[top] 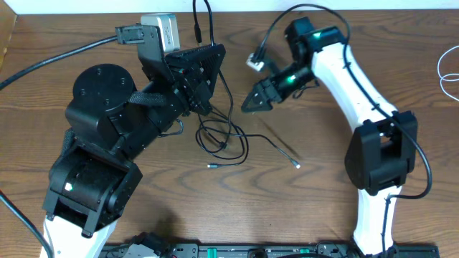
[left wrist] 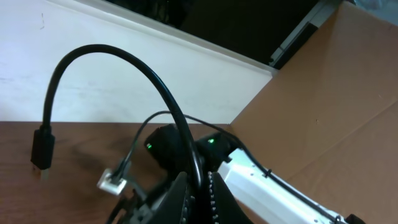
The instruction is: Untangle cables
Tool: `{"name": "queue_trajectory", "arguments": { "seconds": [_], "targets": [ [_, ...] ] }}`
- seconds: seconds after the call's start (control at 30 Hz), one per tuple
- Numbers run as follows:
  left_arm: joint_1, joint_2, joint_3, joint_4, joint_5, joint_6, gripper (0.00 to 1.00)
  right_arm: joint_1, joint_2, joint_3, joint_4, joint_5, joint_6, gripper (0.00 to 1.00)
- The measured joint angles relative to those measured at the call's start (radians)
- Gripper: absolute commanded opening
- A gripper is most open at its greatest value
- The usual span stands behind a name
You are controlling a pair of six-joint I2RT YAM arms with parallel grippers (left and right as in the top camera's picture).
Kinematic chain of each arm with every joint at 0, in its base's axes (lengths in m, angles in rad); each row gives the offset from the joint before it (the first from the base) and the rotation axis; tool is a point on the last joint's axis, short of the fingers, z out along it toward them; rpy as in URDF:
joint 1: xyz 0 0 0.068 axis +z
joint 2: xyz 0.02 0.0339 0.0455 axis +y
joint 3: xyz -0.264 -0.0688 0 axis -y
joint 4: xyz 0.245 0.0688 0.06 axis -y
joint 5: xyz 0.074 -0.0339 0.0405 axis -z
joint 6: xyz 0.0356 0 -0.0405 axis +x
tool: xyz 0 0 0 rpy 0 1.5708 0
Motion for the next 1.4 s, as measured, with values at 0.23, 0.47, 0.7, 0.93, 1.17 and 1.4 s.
{"name": "queue_trajectory", "arguments": {
  "seconds": [0.23,0.47,0.7,0.93,1.17,1.4],
  "targets": [
    [0.028,0.0,0.0,-0.01,0.0,0.0,0.07,0.088,0.0,-0.009,-0.008,0.01,-0.023,0.77],
    [0.075,0.0,0.0,-0.034,0.0,0.0,0.07,0.09,0.0,-0.027,-0.059,0.015,-0.063,0.67],
    [0.088,0.0,0.0,-0.04,0.0,0.0,0.07,0.107,0.0,-0.146,0.01,0.013,-0.081,0.64],
    [0.088,0.0,0.0,-0.04,0.0,0.0,0.08,0.122,0.0,-0.209,0.061,-0.046,-0.094,0.48],
    [0.088,0.0,0.0,-0.04,0.0,0.0,0.08,0.142,0.0,-0.215,0.074,-0.083,-0.095,0.53],
    [0.088,0.0,0.0,-0.039,0.0,0.0,0.08,0.167,0.0,-0.215,0.094,-0.086,-0.095,0.01]
  ]
}}
